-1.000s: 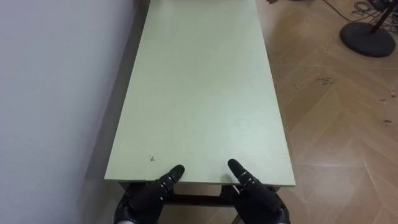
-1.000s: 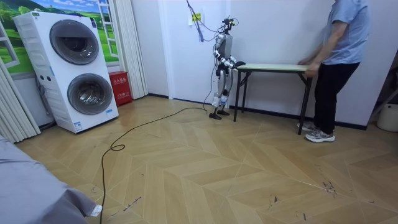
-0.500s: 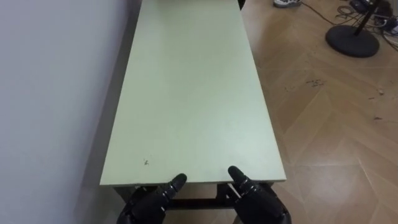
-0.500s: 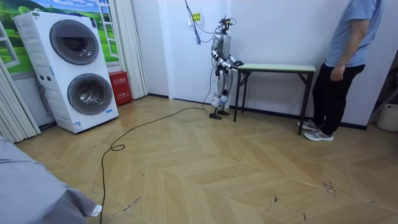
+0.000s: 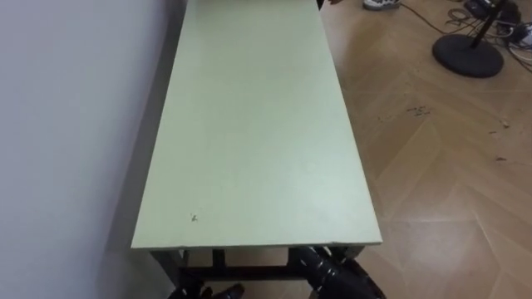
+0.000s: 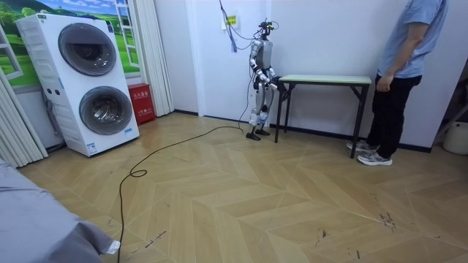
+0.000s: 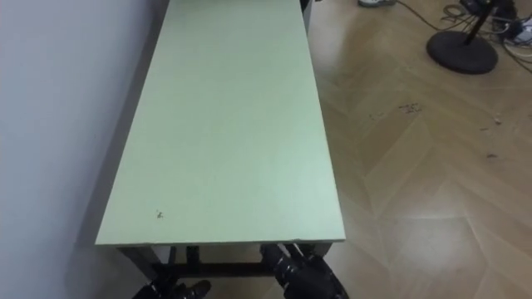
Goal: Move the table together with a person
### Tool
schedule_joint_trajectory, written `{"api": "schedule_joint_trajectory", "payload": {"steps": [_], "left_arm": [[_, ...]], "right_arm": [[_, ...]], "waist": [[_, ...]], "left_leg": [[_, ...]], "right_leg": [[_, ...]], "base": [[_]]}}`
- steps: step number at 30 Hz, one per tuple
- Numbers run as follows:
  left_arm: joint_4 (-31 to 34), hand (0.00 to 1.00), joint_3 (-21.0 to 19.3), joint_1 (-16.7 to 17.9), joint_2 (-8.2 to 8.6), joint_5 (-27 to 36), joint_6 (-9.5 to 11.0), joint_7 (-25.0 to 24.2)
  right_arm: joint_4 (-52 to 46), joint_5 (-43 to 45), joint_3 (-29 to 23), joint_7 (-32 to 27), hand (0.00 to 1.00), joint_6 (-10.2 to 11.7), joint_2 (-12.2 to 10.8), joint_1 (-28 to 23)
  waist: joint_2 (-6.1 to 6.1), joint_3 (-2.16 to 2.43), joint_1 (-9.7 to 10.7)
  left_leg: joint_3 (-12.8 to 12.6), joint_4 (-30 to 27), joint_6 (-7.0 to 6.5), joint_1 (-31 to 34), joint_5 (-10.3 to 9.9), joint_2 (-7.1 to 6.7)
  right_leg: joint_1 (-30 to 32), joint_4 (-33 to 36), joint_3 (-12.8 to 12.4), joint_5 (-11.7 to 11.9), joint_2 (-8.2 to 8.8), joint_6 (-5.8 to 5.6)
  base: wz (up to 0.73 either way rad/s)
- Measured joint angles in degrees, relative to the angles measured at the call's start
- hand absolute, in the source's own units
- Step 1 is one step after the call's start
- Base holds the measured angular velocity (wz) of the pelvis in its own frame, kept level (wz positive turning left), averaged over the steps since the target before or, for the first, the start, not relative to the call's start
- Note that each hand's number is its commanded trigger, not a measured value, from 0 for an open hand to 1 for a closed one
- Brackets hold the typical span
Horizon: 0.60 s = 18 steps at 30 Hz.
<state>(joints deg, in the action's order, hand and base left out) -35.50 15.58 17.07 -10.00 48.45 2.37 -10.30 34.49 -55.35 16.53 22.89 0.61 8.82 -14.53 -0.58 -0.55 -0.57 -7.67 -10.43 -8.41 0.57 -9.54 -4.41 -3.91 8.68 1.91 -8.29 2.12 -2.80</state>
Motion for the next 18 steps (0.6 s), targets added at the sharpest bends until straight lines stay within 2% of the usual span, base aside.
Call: {"api": "schedule_joint_trajectory", "payload": {"steps": [3, 10, 14, 18], "left_arm": [[-4.21, 0.00, -0.17, -1.06, -0.07, -2.14, 0.51, 0.69], [-10.95, 0.00, -2.35, -1.76, -0.38, -6.64, 0.55, 3.37], [-15.58, 0.00, -4.16, -2.09, -0.13, -8.11, 0.72, 4.21], [-18.39, 0.00, -5.08, -2.13, -0.08, -10.19, 0.72, 5.38]], "right_arm": [[5.77, 4.53, -0.62, 0.02, 0.00, 0.80, 0.26, 0.38], [16.87, 8.72, -3.89, -3.31, 0.00, 1.67, 0.68, 2.00], [24.19, 10.92, -6.07, -5.55, 0.00, 1.94, 0.70, 4.15], [27.94, 13.87, -6.66, -7.18, 0.00, 2.27, 0.82, 4.33]], "waist": [[-0.24, 0.15, -0.01], [-0.14, 0.06, -0.03], [-0.06, -0.59, 0.03], [-0.10, -0.66, 0.02]], "left_leg": [[0.00, 0.21, 0.00, -0.11, 0.00, 0.00], [-0.02, 0.50, 0.00, -0.54, 0.00, -0.01], [0.07, 0.88, 0.09, -1.31, -0.06, -0.01], [0.10, 0.85, 0.16, -1.14, -0.09, 0.01]], "right_leg": [[-0.07, -0.05, 0.15, 0.00, -0.03, 0.00], [-0.32, -0.13, 0.04, -0.04, -0.04, 0.05], [-1.07, -0.11, 0.05, -0.17, -0.10, 0.28], [-0.93, -0.12, 0.15, -0.18, -0.13, 0.30]], "base": [[0.00], [0.00], [0.00], [0.00]]}}
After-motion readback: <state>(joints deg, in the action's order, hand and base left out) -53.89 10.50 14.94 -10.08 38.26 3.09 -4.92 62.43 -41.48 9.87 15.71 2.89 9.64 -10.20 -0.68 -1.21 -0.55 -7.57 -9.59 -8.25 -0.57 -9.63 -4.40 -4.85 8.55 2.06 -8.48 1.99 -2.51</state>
